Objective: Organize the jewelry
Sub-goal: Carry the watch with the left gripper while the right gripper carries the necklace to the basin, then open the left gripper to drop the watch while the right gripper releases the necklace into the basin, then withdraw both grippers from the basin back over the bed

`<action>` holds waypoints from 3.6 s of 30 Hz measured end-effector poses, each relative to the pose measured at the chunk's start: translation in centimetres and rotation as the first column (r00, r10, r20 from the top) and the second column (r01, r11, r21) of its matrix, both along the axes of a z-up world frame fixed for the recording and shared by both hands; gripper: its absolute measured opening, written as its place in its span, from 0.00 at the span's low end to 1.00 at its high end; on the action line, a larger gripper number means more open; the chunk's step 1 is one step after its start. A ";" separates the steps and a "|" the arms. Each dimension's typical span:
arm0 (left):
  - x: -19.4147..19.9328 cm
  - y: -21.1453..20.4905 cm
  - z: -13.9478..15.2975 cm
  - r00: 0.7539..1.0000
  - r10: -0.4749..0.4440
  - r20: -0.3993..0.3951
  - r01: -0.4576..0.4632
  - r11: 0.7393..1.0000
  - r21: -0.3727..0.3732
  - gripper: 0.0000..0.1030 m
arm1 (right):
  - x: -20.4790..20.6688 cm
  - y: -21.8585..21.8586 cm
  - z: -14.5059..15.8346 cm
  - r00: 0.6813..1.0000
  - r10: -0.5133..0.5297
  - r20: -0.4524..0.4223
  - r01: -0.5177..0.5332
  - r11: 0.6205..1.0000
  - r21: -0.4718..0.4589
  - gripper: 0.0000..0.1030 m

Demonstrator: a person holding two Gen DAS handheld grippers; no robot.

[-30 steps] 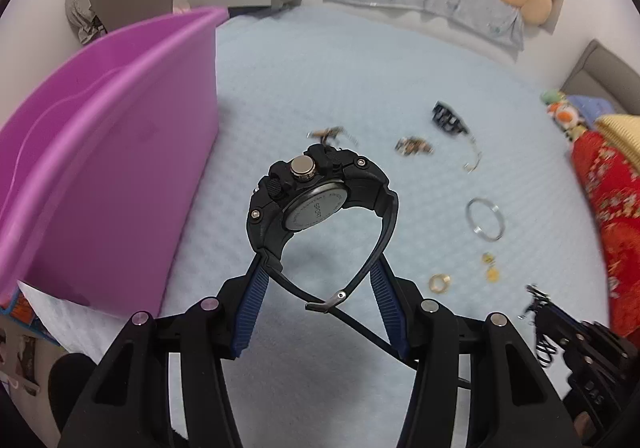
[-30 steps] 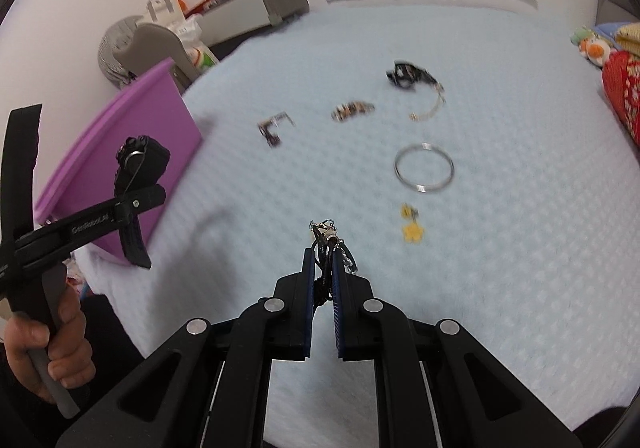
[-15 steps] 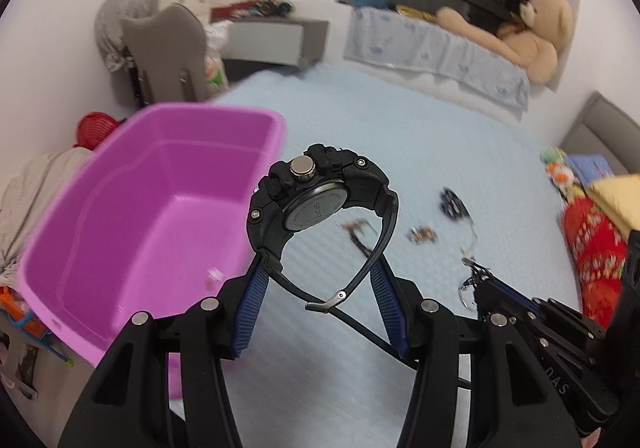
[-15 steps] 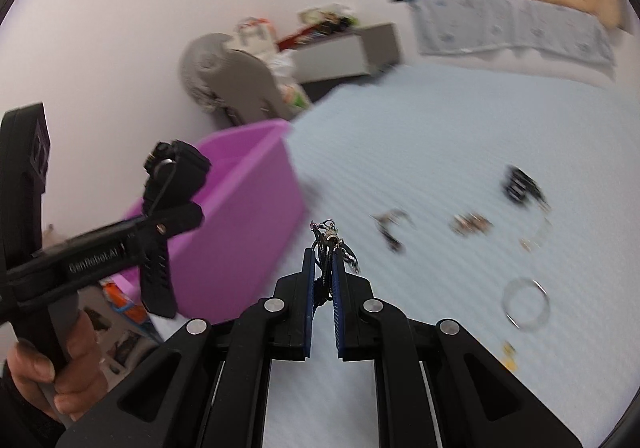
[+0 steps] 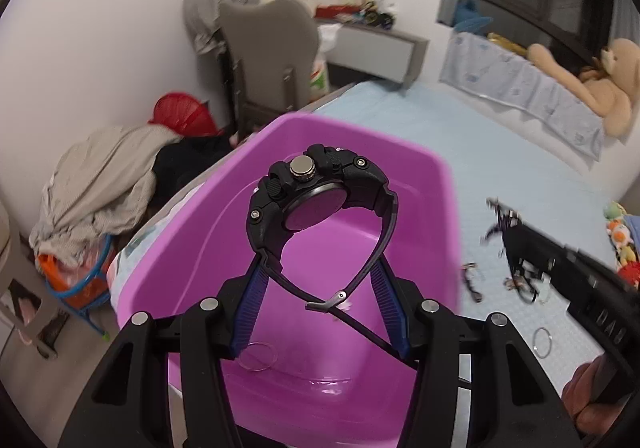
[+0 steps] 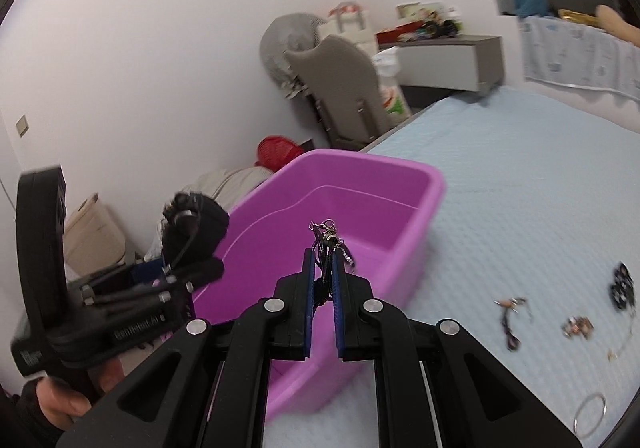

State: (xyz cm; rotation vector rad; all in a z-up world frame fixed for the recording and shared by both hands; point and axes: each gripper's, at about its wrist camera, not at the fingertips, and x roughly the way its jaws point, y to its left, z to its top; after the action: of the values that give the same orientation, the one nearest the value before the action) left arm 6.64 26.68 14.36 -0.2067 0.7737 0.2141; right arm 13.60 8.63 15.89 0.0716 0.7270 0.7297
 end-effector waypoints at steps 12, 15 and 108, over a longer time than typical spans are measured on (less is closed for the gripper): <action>3.2 3.6 -4.7 0.986 0.063 -0.152 -0.064 0.998 -0.004 0.51 | 5.3 7.4 -4.1 0.990 0.058 -0.131 -0.078 0.986 -0.148 0.08; 3.7 3.9 -5.3 0.980 0.072 -0.186 -0.073 0.997 -0.003 0.51 | 6.3 8.3 -5.0 0.987 0.049 -0.154 -0.078 0.978 -0.193 0.08; -9.0 -22.0 -3.7 0.956 -0.279 -0.085 0.286 0.955 0.081 0.85 | -19.6 -31.4 -9.5 0.788 -0.590 -0.174 0.574 0.807 -0.136 0.54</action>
State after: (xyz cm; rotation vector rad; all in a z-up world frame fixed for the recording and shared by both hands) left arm -2.35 4.70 10.69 0.0010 0.8542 -0.0150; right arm -6.02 -22.81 6.43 0.2963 0.8752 0.0928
